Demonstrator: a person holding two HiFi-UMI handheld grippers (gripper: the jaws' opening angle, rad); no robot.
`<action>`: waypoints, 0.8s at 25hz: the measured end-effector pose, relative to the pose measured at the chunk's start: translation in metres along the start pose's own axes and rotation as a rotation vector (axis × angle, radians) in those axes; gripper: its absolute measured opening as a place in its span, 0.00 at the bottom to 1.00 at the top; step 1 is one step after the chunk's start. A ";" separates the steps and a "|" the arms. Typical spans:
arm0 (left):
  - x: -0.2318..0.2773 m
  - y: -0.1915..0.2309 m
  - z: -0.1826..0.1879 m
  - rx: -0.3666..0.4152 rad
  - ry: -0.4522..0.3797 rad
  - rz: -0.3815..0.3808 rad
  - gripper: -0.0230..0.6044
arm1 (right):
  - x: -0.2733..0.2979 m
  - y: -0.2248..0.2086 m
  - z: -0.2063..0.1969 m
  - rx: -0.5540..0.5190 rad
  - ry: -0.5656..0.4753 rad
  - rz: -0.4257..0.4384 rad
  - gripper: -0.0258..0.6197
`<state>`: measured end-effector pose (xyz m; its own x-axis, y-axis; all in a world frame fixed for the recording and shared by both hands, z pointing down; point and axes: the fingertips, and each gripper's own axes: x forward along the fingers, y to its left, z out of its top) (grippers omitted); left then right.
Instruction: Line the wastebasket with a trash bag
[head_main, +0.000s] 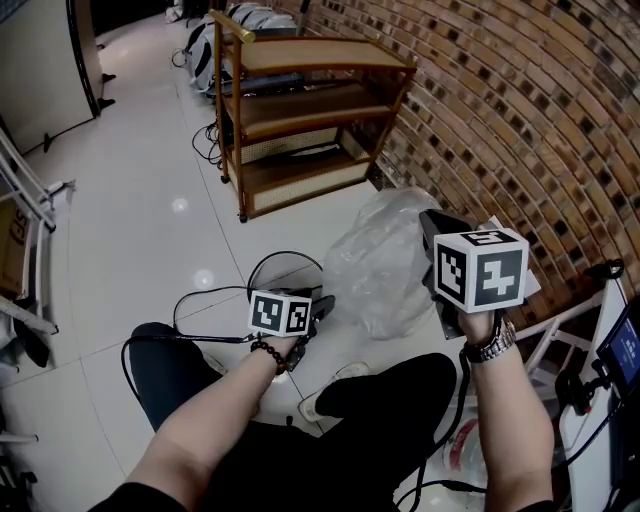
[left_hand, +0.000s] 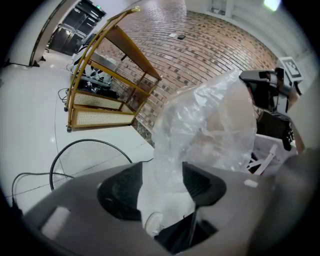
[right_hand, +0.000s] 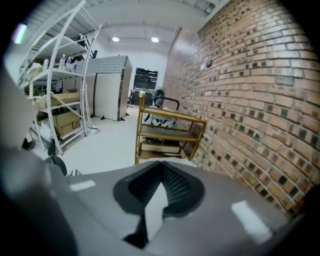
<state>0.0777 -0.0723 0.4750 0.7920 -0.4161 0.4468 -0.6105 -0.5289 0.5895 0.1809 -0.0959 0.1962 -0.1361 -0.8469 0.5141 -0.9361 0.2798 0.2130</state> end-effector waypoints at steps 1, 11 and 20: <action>-0.002 0.002 -0.002 0.000 0.000 0.004 0.42 | -0.001 0.004 0.003 -0.001 -0.006 0.008 0.04; -0.066 0.032 0.010 0.133 -0.026 0.108 0.05 | 0.010 0.030 0.001 0.014 -0.003 0.078 0.04; -0.140 0.066 0.032 0.170 0.036 0.214 0.05 | 0.046 0.062 -0.055 0.079 0.098 0.165 0.04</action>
<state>-0.0738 -0.0722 0.4294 0.6427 -0.5066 0.5748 -0.7543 -0.5499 0.3587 0.1342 -0.0925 0.2791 -0.2613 -0.7432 0.6159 -0.9267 0.3717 0.0553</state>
